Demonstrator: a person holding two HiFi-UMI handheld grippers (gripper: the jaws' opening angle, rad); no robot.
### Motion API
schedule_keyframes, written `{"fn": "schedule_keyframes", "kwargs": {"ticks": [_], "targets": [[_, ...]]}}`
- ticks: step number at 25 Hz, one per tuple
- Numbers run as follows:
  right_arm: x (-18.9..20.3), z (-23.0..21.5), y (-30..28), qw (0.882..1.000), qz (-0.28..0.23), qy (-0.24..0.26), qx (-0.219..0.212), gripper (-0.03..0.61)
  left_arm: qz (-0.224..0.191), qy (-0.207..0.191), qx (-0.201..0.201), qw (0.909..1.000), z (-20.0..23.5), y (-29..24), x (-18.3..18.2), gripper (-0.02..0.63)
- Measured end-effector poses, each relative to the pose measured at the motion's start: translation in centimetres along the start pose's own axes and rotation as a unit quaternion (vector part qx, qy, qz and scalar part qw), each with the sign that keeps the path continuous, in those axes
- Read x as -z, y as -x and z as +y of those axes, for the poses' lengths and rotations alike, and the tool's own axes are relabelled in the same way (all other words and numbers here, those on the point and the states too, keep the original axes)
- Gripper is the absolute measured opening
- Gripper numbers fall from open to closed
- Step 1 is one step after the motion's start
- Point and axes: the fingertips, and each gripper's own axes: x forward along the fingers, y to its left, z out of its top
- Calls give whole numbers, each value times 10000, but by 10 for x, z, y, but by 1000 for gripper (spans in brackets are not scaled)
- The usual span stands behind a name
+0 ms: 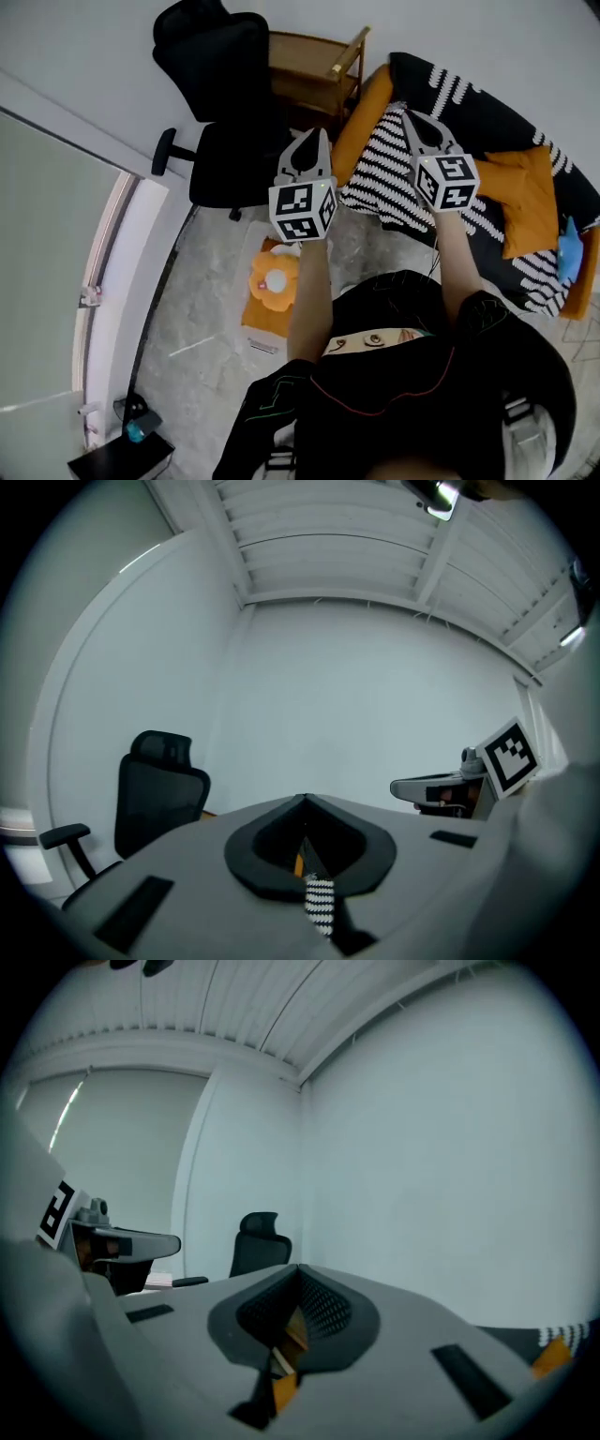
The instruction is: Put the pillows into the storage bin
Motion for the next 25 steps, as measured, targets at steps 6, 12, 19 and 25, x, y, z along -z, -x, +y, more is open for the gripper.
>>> {"fn": "schedule_keyframes", "kwargs": {"ticks": [6, 12, 19, 25], "targets": [[-14, -78, 46, 9976, -106, 113, 676, 2, -67, -104, 501, 9987, -72, -51, -10, -5], [-18, -120, 77, 9932, -99, 456, 1067, 3, -168, -105, 263, 9995, -103, -71, -13, -5], [-27, -145, 92, 9902, -111, 730, 1189, 3, -242, 170, 325, 9990, -129, -85, -18, -5], [-34, -163, 107, 9870, -157, 967, 1272, 3, -273, 326, 522, 9977, -155, -95, -16, 7]]}}
